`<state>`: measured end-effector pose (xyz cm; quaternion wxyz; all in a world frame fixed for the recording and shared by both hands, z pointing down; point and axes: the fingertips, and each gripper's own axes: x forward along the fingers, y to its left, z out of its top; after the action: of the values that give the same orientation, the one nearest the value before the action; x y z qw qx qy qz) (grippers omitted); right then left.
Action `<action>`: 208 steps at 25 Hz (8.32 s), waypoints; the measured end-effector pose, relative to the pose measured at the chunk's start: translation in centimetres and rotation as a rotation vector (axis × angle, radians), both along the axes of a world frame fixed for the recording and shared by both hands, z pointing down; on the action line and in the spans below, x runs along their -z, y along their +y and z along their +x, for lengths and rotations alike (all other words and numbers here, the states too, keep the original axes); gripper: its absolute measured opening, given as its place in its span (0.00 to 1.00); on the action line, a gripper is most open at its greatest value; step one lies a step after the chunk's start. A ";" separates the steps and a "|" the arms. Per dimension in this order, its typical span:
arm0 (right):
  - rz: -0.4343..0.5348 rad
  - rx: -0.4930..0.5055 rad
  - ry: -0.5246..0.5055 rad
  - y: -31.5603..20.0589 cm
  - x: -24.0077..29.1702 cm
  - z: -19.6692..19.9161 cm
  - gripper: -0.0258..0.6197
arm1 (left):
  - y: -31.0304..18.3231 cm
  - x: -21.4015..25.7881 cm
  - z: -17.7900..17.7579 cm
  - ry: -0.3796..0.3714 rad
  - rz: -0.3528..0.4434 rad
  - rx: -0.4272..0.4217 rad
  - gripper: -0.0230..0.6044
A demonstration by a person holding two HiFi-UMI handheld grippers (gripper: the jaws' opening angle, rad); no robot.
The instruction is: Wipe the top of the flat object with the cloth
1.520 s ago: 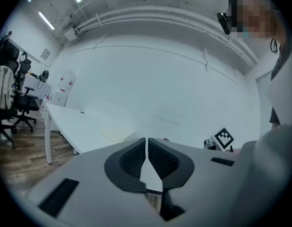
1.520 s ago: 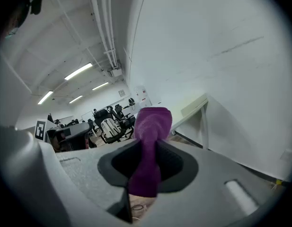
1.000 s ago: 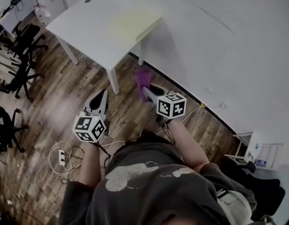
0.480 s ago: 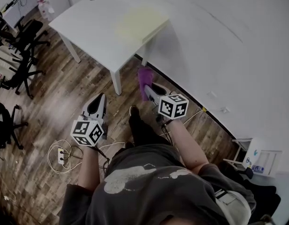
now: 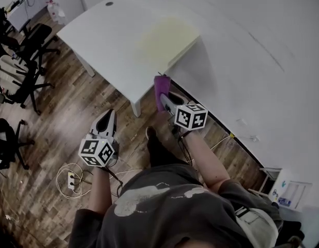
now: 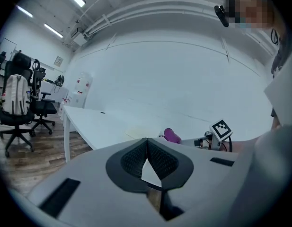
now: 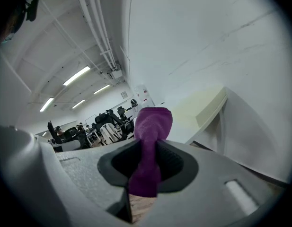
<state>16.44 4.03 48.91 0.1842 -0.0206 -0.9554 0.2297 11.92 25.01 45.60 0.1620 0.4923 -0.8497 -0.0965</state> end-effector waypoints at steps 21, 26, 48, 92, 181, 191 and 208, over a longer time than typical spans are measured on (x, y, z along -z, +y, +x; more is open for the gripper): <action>-0.056 -0.046 0.010 -16.1 -0.5 -15.5 0.19 | -14.1 -0.2 -14.1 0.031 -0.088 -0.023 0.05; -0.076 -0.041 -0.011 -18.6 -0.3 -18.6 0.19 | -16.1 0.0 -17.0 0.021 -0.096 -0.007 0.05; -0.062 -0.284 0.011 -22.7 -1.3 -17.9 0.19 | -23.4 -1.7 -23.8 0.023 -0.122 -0.270 0.05; 0.009 -0.678 0.165 -26.8 -2.3 -27.1 0.19 | -36.5 -12.1 -33.0 0.052 -0.419 -0.875 0.05; 0.101 -0.916 0.611 -41.9 -6.5 -20.6 0.19 | -36.4 -12.0 -32.8 0.045 -0.432 -0.882 0.05; 0.128 -0.830 0.498 -39.5 -2.5 -25.3 0.19 | -36.0 -11.9 -33.0 0.054 -0.420 -0.880 0.05; 0.026 -0.605 0.479 -33.3 -5.1 -37.8 0.19 | -36.4 -12.0 -33.1 0.086 -0.401 -0.883 0.05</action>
<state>-21.32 -29.24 54.00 0.3265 0.3187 -0.8510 0.2599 -21.14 -11.38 57.56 0.3142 0.7604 -0.5541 0.1268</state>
